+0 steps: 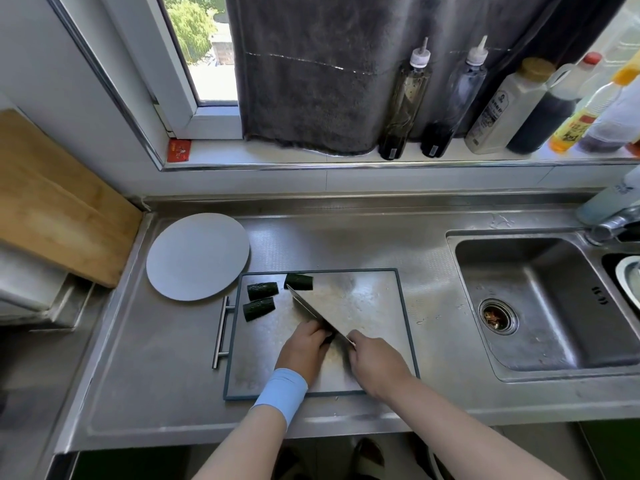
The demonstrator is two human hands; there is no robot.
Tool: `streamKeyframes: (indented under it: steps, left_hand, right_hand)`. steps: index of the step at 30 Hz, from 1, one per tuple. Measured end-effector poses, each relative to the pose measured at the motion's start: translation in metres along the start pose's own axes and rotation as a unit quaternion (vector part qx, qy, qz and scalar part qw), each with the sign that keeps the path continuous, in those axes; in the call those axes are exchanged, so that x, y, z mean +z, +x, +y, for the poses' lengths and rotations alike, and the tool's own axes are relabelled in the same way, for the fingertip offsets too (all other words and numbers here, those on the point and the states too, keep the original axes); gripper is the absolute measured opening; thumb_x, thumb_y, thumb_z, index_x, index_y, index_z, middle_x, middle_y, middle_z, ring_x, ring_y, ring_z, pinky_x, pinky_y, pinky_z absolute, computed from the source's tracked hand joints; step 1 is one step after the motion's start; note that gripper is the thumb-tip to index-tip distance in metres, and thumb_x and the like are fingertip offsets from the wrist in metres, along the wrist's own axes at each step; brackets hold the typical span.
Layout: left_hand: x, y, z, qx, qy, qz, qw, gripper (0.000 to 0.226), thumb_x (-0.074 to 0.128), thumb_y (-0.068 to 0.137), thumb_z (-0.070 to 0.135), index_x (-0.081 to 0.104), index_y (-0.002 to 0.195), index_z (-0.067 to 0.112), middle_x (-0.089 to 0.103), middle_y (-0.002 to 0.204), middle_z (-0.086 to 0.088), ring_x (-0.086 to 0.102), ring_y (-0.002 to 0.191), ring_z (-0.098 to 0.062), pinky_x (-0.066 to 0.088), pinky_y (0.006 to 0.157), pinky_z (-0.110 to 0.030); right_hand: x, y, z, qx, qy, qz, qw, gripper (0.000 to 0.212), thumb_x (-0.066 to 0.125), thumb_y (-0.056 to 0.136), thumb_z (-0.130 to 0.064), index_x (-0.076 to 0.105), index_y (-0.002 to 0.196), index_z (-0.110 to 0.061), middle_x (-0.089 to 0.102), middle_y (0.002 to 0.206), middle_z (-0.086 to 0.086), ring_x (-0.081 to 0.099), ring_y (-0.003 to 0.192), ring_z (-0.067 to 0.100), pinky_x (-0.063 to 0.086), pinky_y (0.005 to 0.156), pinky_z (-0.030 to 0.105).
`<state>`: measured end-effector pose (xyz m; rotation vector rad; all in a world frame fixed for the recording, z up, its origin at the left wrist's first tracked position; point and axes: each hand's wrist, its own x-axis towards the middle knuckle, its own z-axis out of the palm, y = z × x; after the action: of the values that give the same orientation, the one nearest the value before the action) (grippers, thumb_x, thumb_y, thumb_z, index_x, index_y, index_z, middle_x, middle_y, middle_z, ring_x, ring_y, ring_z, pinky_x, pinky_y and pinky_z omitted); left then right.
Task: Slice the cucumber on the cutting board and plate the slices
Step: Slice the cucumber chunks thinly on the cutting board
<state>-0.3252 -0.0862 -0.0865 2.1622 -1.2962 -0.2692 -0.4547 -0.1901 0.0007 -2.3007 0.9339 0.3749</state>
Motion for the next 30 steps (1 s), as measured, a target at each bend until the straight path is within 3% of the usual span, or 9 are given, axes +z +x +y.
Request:
streamKeyframes:
  steps: [5,11,15,20,26,30]
  left_hand:
    - [-0.001,-0.001,0.001,-0.009,-0.002,-0.001,1.0,0.015,0.069,0.078,0.014,0.071,0.093,0.013,0.066,0.096,-0.003,0.058,0.089,-0.019,0.055,0.063,-0.031]
    - [-0.004,0.001,0.005,-0.018,-0.012,0.005,1.0,0.017,0.067,0.083,0.014,0.072,0.099,0.016,0.067,0.105,-0.003,0.062,0.094,-0.024,0.054,0.077,-0.03]
    - [-0.006,-0.001,0.006,-0.026,-0.026,0.011,0.999,0.019,0.07,0.081,0.012,0.072,0.1,0.014,0.066,0.108,-0.004,0.063,0.096,-0.023,0.049,0.081,-0.025]
    - [-0.003,-0.001,0.002,-0.03,-0.023,0.0,0.999,0.02,0.07,0.081,0.014,0.072,0.1,0.015,0.066,0.107,-0.002,0.062,0.097,-0.022,0.051,0.08,-0.027]
    - [-0.003,-0.002,0.001,-0.02,-0.019,0.005,1.0,0.016,0.07,0.079,0.015,0.073,0.094,0.015,0.067,0.098,-0.002,0.062,0.091,-0.021,0.056,0.068,-0.033]
    - [0.001,-0.002,-0.003,0.0,-0.013,0.008,1.0,0.017,0.067,0.078,0.016,0.071,0.094,0.015,0.065,0.097,-0.003,0.053,0.095,-0.015,0.056,0.065,-0.032]
  right_hand:
    - [-0.003,0.0,-0.001,-0.015,-0.029,0.002,0.999,0.031,0.034,0.101,-0.029,0.056,0.123,-0.025,0.068,0.102,0.007,0.062,0.09,0.03,0.043,0.066,0.034]
    - [-0.007,-0.023,0.005,-0.034,-0.036,0.028,0.998,0.029,0.034,0.102,-0.03,0.054,0.123,-0.03,0.069,0.096,0.005,0.06,0.083,0.028,0.038,0.062,0.032]
    - [-0.007,-0.031,0.011,-0.023,-0.028,0.024,0.999,0.026,0.033,0.102,-0.028,0.056,0.115,-0.026,0.064,0.085,0.003,0.049,0.07,0.024,0.032,0.053,0.033]
    - [-0.004,-0.029,0.009,-0.004,-0.016,0.019,1.0,0.024,0.035,0.101,-0.029,0.055,0.114,-0.027,0.066,0.089,0.004,0.053,0.073,0.025,0.036,0.058,0.033]
    - [0.003,-0.004,-0.003,0.005,-0.007,-0.005,1.0,0.025,0.035,0.1,-0.027,0.053,0.117,-0.023,0.066,0.091,0.005,0.054,0.075,0.025,0.038,0.062,0.033]
    - [0.006,0.002,-0.006,0.012,0.002,-0.005,1.0,0.025,0.034,0.1,-0.028,0.052,0.118,-0.025,0.067,0.089,0.005,0.057,0.076,0.026,0.041,0.062,0.034]
